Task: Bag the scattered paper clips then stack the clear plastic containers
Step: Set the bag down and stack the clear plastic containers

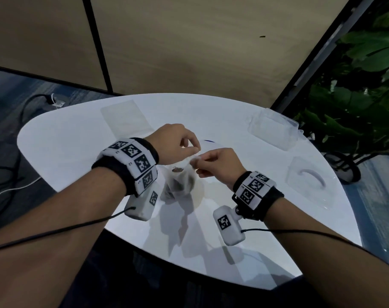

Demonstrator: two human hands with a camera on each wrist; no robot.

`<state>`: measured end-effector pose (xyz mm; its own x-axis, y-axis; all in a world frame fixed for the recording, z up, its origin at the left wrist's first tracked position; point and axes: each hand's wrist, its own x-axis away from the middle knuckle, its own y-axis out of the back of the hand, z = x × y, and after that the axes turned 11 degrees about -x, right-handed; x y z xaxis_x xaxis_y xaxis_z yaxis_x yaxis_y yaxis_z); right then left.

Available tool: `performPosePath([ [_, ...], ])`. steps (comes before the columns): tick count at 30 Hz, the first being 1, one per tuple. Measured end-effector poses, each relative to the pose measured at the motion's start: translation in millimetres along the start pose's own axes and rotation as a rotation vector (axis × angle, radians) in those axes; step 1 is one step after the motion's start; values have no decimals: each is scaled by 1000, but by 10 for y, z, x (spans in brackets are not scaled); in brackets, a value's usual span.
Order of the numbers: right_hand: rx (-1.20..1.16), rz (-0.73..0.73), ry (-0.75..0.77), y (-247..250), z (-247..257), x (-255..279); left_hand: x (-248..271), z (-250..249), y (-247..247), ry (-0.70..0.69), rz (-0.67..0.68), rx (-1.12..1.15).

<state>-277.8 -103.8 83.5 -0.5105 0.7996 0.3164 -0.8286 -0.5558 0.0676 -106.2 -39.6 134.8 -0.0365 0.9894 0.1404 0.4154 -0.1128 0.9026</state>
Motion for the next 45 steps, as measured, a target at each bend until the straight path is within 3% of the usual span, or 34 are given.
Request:
performPosePath([
  [5, -87, -20, -74, 15, 18, -47, -103, -90, -63, -39, -43, -15],
  [10, -197, 64, -128, 203, 60, -32, -148, -21, -164, -47, -20, 41],
  [19, -233, 38, -200, 247, 101, -26, -239, 18, -244, -123, -153, -142],
  [27, -254, -109, -315, 500, 84, -211, -309, 426, -63, 117, -65, -263],
  [32, 70, -126, -120, 582, -26, -488, -508, 691, -300, 222, -45, -170],
  [36, 670, -318, -6, 1245, -131, -800, -557, 1099, -559, 403, -90, -216],
  [41, 981, -494, -146, 2160, -311, -920, -498, 1444, -776, 474, -43, -251],
  [45, 1075, -420, -235, 2506, -563, -1006, -493, 1602, -823, 544, -67, -278],
])
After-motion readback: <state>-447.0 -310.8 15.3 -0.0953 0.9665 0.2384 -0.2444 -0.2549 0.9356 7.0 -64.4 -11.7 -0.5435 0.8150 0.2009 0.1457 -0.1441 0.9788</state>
